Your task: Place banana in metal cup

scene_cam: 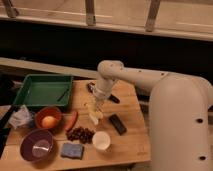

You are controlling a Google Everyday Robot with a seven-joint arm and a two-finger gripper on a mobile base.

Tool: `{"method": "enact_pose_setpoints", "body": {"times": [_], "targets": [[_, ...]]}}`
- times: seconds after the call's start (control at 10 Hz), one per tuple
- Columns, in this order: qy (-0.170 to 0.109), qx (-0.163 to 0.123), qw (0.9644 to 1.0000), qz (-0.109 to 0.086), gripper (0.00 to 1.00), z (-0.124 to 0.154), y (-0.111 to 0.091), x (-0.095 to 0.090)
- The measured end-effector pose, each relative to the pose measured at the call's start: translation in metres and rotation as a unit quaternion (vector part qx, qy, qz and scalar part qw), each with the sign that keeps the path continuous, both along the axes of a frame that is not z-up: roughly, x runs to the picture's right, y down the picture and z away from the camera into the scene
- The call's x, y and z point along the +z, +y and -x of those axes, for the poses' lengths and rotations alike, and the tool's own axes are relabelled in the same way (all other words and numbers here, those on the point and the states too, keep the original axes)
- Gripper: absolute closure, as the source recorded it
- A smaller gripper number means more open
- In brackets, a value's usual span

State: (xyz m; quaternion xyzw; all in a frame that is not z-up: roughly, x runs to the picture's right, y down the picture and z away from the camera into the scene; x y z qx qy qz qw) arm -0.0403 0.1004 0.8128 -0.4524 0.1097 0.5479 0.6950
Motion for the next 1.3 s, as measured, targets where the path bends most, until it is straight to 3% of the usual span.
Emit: {"method": "enact_pose_setpoints", "body": {"times": [0.5, 0.8, 0.9, 1.1, 1.2, 1.3], "targets": [[0.011, 0.001, 0.9999, -0.003, 0.38, -0.004, -0.007, 0.003], [0.032, 0.009, 0.9991, -0.027, 0.38, -0.016, -0.022, -0.003], [0.048, 0.014, 0.9979, -0.043, 0.38, -0.025, -0.033, -0.005], [0.088, 0.026, 0.9927, -0.078, 0.38, -0.046, -0.059, -0.004], [0.115, 0.037, 0.9873, -0.103, 0.38, -0.058, -0.075, -0.004], [0.146, 0.055, 0.9792, -0.130, 0.38, -0.074, -0.092, -0.005]]}}
